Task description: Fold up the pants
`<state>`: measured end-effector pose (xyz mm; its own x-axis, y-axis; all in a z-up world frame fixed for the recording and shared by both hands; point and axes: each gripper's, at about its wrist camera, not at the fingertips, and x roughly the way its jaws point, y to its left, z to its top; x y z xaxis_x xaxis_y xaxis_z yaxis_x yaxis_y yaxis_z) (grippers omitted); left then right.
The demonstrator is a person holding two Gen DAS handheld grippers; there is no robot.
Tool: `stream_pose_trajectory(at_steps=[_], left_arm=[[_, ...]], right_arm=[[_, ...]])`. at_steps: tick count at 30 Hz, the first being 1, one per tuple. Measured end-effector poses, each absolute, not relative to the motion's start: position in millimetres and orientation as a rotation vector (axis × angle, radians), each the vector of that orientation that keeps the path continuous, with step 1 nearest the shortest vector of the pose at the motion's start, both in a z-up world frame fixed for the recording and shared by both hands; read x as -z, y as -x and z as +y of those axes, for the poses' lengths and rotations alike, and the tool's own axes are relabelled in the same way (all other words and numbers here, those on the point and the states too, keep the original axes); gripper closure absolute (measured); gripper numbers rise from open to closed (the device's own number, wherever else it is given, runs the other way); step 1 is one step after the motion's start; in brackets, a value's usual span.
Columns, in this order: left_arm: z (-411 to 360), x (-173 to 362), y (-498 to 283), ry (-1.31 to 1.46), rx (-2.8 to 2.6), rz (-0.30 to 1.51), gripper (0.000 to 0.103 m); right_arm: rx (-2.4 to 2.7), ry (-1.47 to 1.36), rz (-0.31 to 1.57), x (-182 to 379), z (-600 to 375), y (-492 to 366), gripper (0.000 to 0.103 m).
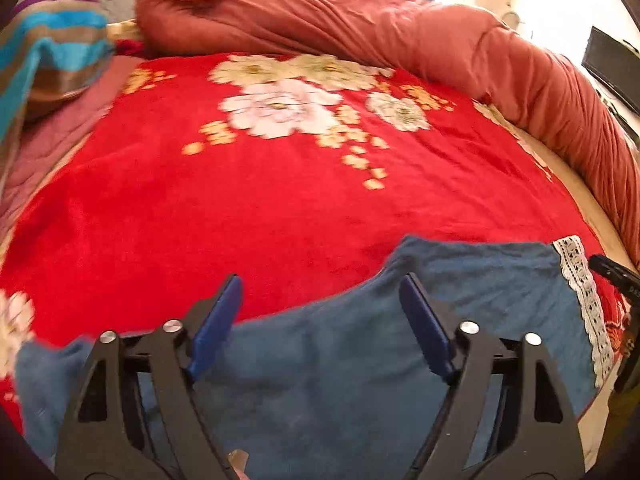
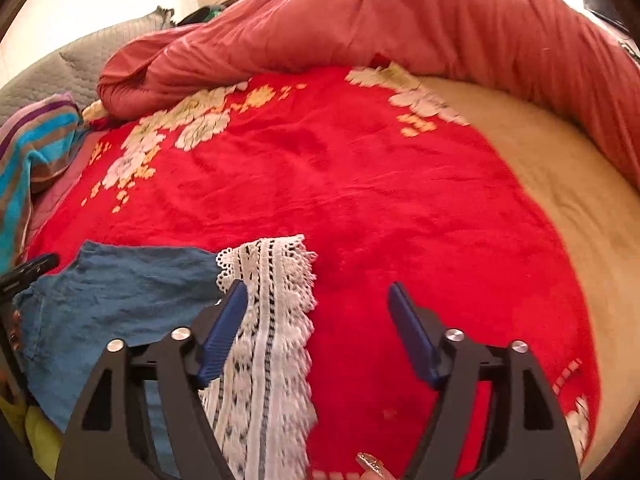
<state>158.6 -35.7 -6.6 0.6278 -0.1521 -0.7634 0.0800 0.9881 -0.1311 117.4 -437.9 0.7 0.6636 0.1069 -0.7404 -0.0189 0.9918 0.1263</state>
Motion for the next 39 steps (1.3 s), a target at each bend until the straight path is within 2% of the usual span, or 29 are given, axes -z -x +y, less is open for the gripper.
stream_pose_trajectory(at_steps=[6,7,8,17,20,27,31,39], left_arm=[[-18.7,-1.9,-110.1,0.06,0.081,0.866,0.022],[-18.7,-2.1,-106.3,0.054,0.084,0.87,0.021],[-21.0,-1.6,-100.2,0.046,0.097,0.877,0.02],[-33.4,36.4,-88.7,-0.04,0.068,0.999,0.016],[-25.6,39.2,-86.8,-0.006,0.078,0.989,0.015],[-20.6,42.2,-84.4,0.026,0.092,0.969,0.015],[-20.8,38.8,-82.9,0.036,0.097,0.954,0.014],[-44.8,3.3,-53.5,0.002,0.159,0.898,0.01]], right_arm=[[-0.085,-0.033,0.778,-21.9,-419.3,-84.8,0.024],[-0.104,-0.02,0.776,-23.1,-411.7,-80.2,0.019],[-0.127,-0.007,0.773,-23.4,-402.2,-75.4,0.018],[-0.281,0.192,0.863,5.5,-324.1,-52.2,0.018],[-0.215,0.222,0.95,23.4,-334.4,-53.6,0.018],[-0.214,0.188,0.955,32.5,-347.7,-48.9,0.019],[-0.205,0.189,0.968,22.7,-343.7,-47.5,0.018],[-0.261,0.194,0.878,-8.5,-332.9,-24.9,0.018]])
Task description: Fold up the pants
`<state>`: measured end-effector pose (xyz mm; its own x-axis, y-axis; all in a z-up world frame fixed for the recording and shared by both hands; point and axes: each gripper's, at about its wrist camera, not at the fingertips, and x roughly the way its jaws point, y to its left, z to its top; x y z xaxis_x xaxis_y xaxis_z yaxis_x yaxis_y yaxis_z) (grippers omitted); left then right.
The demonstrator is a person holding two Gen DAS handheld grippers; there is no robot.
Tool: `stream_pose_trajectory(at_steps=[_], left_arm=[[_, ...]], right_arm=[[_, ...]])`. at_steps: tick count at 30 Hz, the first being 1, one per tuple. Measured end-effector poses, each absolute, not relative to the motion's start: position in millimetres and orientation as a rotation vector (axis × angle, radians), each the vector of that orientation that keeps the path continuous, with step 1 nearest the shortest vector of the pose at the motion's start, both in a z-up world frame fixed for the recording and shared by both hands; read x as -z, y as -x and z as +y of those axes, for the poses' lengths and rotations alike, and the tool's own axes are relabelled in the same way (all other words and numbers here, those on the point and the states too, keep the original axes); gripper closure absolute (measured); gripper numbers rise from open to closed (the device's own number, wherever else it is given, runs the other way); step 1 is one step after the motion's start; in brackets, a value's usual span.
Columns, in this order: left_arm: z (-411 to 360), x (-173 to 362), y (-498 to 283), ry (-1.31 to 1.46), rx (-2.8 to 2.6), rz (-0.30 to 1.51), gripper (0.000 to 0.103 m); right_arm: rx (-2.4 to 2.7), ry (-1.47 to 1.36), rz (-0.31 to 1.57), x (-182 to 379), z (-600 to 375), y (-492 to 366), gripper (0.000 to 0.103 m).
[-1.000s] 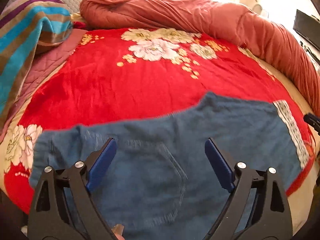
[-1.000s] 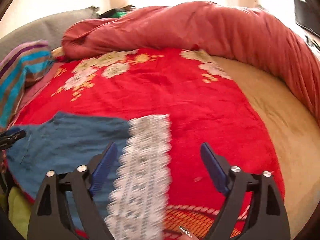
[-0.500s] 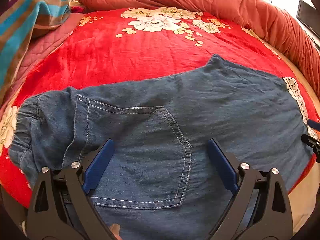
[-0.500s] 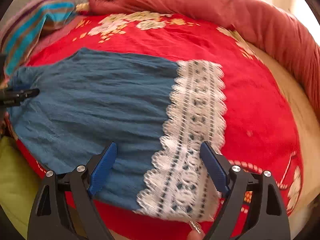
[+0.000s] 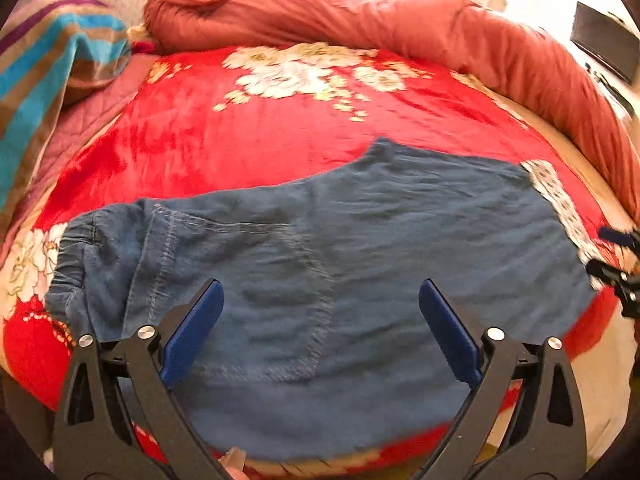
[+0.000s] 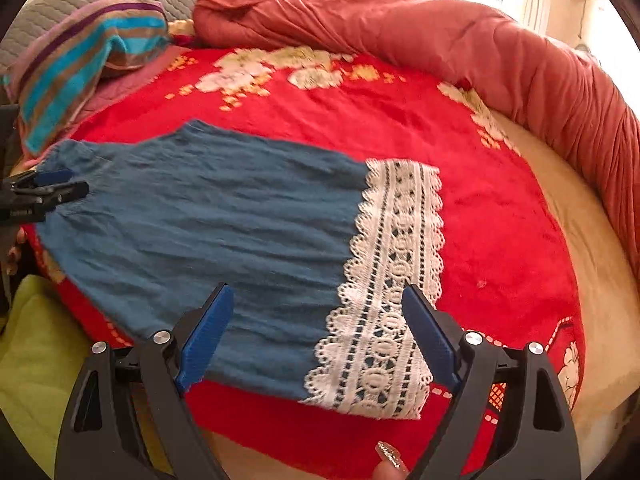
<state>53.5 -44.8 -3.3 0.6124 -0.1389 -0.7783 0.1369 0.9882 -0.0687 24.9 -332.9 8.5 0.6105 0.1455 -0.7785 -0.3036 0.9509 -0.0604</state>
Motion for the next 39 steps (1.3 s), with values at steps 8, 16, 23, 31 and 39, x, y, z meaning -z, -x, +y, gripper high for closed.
stream_pose_trajectory(at_steps=[8,16,23,31,39], left_arm=[[-86.6,10.5,-32.3,-0.114,0.225,0.933,0.01],[-103.4,38.1,-28.6,-0.205,0.229,1.033,0.01],[-99.6,40.9,-26.8,-0.18,0.237,1.033,0.01],[-89.8,15.1,-18.3,-0.109,0.208,0.951,0.01],[-91.9,-6.6,-10.2,-0.084,0.198,0.882,0.01]], right_arm=[[-0.356,0.189,0.871,-6.7,-303.6,-13.0,0.018],[-0.311,0.209,0.996,31.2,-310.5,-17.9,0.018],[-0.329,0.183,0.969,32.7,-315.9,-9.8,0.018],[-0.336,0.091,0.885,2.1,-339.6,-1.2,0.018],[-0.273,-0.014,0.831,-20.1,-375.3,1.7,0.014]])
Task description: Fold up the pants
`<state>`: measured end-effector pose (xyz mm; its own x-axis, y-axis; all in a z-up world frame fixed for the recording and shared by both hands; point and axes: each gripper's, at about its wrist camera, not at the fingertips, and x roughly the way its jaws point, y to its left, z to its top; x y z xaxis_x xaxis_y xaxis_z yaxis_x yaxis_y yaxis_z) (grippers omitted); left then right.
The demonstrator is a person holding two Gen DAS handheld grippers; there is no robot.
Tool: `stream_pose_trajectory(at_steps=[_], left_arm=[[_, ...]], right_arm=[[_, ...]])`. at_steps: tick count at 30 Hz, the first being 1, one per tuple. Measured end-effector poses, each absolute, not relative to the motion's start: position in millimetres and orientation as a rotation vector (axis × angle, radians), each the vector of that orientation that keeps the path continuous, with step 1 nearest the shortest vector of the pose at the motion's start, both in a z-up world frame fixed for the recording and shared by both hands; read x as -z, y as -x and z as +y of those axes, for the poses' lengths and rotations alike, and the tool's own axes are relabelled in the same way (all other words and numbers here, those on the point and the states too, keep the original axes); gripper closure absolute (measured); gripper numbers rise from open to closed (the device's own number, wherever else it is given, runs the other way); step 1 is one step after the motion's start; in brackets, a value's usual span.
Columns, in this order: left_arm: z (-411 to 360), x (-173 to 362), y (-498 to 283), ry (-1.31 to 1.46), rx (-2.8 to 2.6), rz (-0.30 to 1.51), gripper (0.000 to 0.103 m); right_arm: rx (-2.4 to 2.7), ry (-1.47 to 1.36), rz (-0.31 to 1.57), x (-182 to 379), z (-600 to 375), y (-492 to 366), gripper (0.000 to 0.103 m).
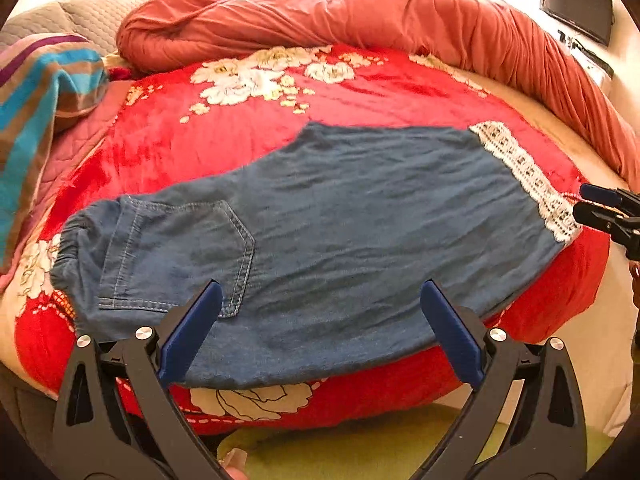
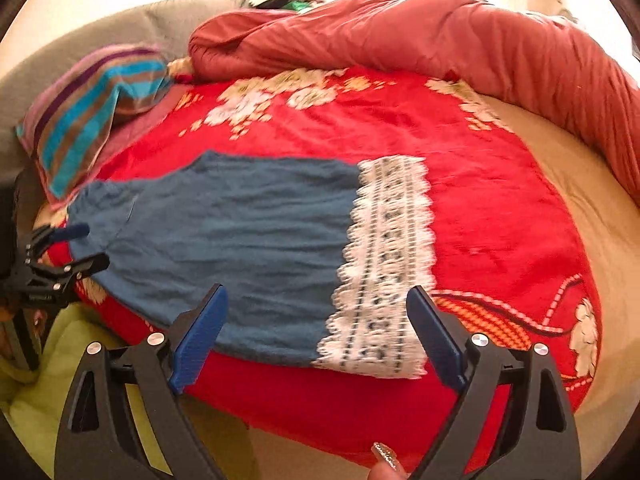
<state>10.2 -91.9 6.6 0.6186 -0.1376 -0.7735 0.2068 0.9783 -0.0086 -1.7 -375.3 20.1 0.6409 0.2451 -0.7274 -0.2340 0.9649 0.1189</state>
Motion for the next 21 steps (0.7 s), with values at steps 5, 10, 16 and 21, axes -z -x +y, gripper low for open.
stream_pose_trajectory(at_steps=[5,10,16,21], left_arm=[[-93.6,-13.6,-8.5,-0.079,0.194,0.863,0.01],[-102.1,-17.7,-11.6,-0.085,0.207,0.866,0.01],[-122.5,-24.7,-21.0,-0.106,0.238,0.865,0.01],[-148.5,-25.5,-34.9,-0.14,0.289,0.876,0.01]], right_arm=[[-0.238,-0.038,0.816,-23.3,-390.6,4.4,0.013],[-0.224,-0.071,0.811,-20.1,-402.5,5.4,0.013],[-0.222,-0.098,0.821,-12.8,-410.8,5.8,0.013],[-0.212,-0.133,0.83,-6.1,-419.1,6.4,0.013]])
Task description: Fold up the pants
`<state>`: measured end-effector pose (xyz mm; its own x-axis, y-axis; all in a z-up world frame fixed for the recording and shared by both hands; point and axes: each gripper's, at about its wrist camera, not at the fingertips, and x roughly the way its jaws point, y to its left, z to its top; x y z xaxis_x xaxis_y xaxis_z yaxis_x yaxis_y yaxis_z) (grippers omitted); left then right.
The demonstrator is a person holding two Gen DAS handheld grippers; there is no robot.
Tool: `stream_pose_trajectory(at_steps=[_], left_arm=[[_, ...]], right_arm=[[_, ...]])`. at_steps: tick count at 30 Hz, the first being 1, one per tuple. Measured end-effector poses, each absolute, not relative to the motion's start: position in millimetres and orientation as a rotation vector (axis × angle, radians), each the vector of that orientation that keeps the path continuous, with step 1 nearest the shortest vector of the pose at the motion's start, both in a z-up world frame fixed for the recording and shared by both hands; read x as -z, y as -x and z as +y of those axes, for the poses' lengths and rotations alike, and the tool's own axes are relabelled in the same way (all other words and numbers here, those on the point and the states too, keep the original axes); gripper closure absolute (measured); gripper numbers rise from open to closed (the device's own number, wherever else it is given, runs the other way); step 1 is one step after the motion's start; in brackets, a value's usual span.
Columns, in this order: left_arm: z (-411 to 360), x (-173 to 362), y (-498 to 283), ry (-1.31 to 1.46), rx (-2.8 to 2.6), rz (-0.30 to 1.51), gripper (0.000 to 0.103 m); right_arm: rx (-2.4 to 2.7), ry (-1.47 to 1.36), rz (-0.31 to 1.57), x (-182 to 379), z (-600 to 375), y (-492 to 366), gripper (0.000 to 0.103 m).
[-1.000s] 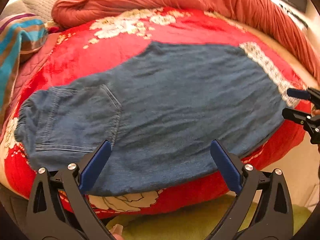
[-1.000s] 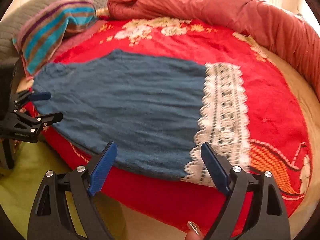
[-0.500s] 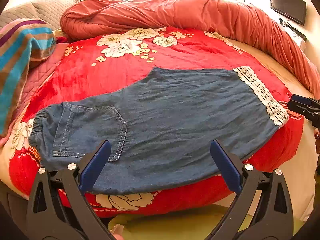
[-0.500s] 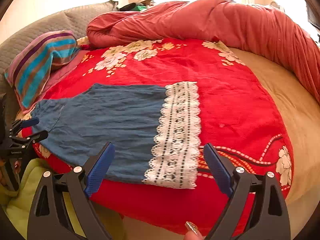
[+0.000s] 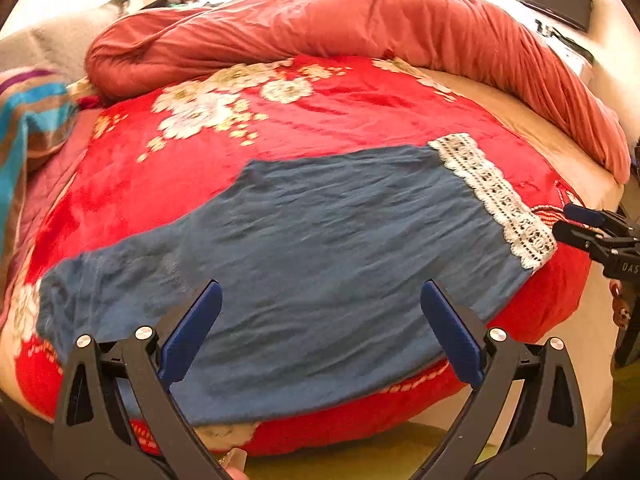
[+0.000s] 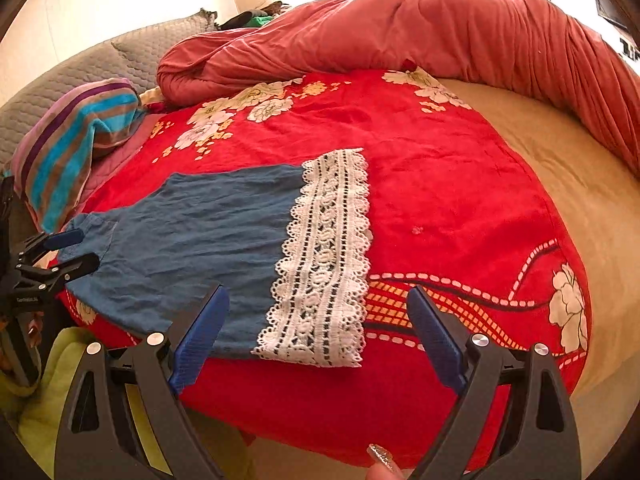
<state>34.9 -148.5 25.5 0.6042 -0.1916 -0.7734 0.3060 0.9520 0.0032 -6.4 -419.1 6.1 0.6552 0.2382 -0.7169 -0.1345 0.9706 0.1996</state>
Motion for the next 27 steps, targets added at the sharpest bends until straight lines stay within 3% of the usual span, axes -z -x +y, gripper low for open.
stream_pose_trajectory(at_steps=[12,18,19,20,27], left_arm=[[-206.8,-20.0,-79.6,-0.235,0.38,0.895,0.01],[-232.7,-18.9,-108.8,-0.284,0.428,0.887,0.01],[-236.0,-18.8,-113.2,-0.291,0.432,0.881,0.01],[-239.9,-17.9,-120.0,-0.3,0.436,0.874,0.01],[-270.0,-1.0,-162.2,-0.348,0.479,0.922,0.01]], right_arm=[[-0.241,-0.312,0.876,22.3,-432.1,-3.0,0.014],[-0.27,-0.315,0.872,31.2,-425.8,-7.8,0.029],[-0.275,-0.329,0.858,30.6,-427.0,-8.1,0.039],[-0.289,-0.35,0.856,31.6,-428.2,-9.7,0.043],[-0.309,-0.354,0.855,36.2,-427.5,-15.3,0.043]])
